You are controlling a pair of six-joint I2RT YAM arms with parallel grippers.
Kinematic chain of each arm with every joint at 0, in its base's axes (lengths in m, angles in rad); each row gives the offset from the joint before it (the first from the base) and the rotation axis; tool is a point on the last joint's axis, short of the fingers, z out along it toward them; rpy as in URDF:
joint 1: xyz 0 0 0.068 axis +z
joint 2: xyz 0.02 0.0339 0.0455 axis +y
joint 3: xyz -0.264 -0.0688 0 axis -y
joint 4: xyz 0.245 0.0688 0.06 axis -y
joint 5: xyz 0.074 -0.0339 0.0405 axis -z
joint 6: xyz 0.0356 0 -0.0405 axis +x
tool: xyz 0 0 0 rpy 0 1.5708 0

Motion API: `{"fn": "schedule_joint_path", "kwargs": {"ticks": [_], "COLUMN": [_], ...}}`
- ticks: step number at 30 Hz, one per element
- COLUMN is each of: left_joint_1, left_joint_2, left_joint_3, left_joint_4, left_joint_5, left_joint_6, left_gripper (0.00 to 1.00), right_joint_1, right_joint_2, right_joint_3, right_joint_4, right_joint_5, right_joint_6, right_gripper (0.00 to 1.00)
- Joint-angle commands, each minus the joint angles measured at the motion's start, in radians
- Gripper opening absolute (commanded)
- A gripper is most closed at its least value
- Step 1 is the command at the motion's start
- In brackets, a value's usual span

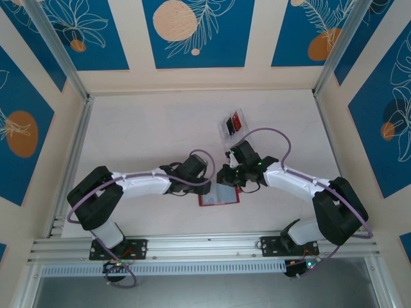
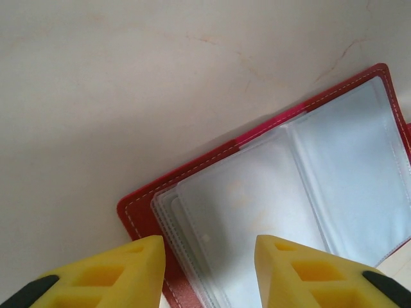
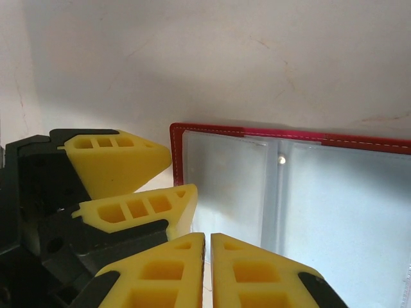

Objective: Put the credit cards into the card holder
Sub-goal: Flip over the card slot in the card holder.

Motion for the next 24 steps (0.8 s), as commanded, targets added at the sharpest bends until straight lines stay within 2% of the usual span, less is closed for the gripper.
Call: {"fn": "schedule_joint_path", "kwargs": {"ticks": [1, 10, 21, 24], "left_joint_1": [-0.015, -0.047, -0.063, -0.064], "left_joint_2": [0.031, 0.060, 0.068, 0.071], "left_joint_3": [0.030, 0.045, 0.028, 0.024], "left_joint_4": [-0.067, -0.108, -0.084, -0.076], "left_joint_5": [-0.048, -0.105, -0.095, -0.089], "left_joint_6": [0.026, 0.038, 0.023, 0.019], "left_gripper": [0.40, 0.39, 0.31, 0.30], "right_joint_1": [-0.012, -0.048, -0.140, -0.167], "right_joint_2": [-0.027, -0.059, -0.084, -0.083], "right_joint_3": [-0.019, -0.022, 0.007, 0.048], "right_joint_4": [-0.021, -0.040, -0.074, -0.111], "right_joint_5": [-0.012, -0.019, -0.030, -0.001], "right_joint_6": [-0.019, -0.038, -0.080, -0.106], "right_gripper": [0.13, 0.13, 0.13, 0.14]}}
